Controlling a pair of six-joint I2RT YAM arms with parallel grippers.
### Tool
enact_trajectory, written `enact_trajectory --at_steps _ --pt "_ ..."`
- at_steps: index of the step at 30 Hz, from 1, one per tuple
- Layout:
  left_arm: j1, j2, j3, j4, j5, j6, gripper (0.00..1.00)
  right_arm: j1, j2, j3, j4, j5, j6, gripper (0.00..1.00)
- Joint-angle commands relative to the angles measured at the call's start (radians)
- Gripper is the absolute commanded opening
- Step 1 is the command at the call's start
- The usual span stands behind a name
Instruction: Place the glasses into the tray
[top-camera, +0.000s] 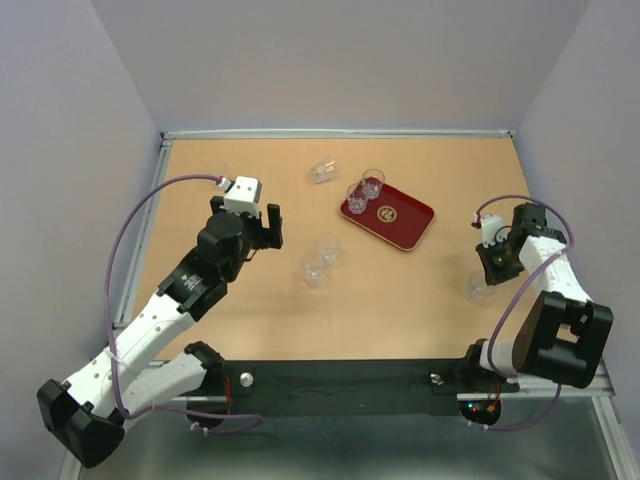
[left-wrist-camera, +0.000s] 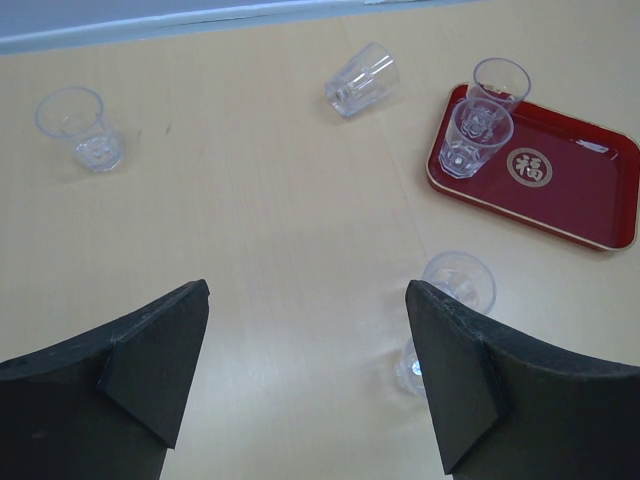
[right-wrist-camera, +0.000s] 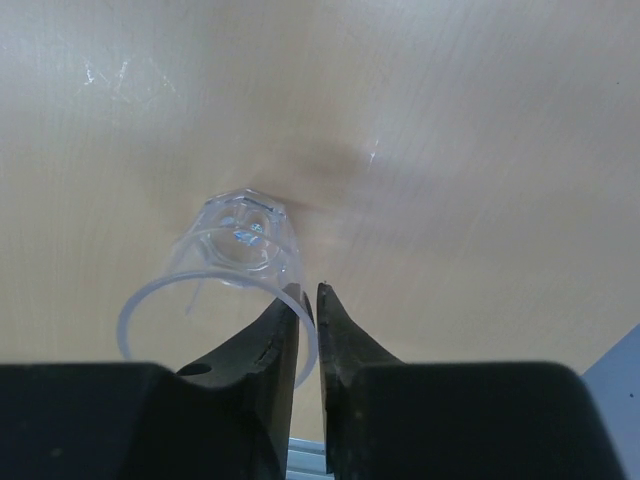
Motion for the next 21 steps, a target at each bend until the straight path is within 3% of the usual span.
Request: enact_trajectory --at_steps 1,4,9,15,18,21 --pt "-0.002 -0.014 -0.002 0.036 -0.012 0.010 0.91 -0.006 -0.002 -0.006 0.044 -0.033 0.000 0.17" --pt "-0.002 -0.012 -0.004 0.036 -0.012 0.012 0.91 -0.006 -0.019 0.008 0.043 -0.070 -0.003 0.01" --pt "-0.002 -0.011 -0.002 0.038 -0.015 0.012 0.91 -0.006 -0.042 0.057 0.049 -0.201 -0.021 0.01" --pt "-0.002 -0.008 -0.006 0.040 -0.040 0.012 0.91 0.012 0.053 0.218 0.088 -0.362 0.090 0.01" --pt "0.000 -0.003 -0.007 0.041 -0.052 0.015 0.91 0.058 0.113 0.296 0.164 -0.355 0.196 0.01" --pt "0.000 0.008 -0.010 0.043 -0.074 0.018 0.91 0.171 0.191 0.369 0.269 -0.254 0.326 0.01"
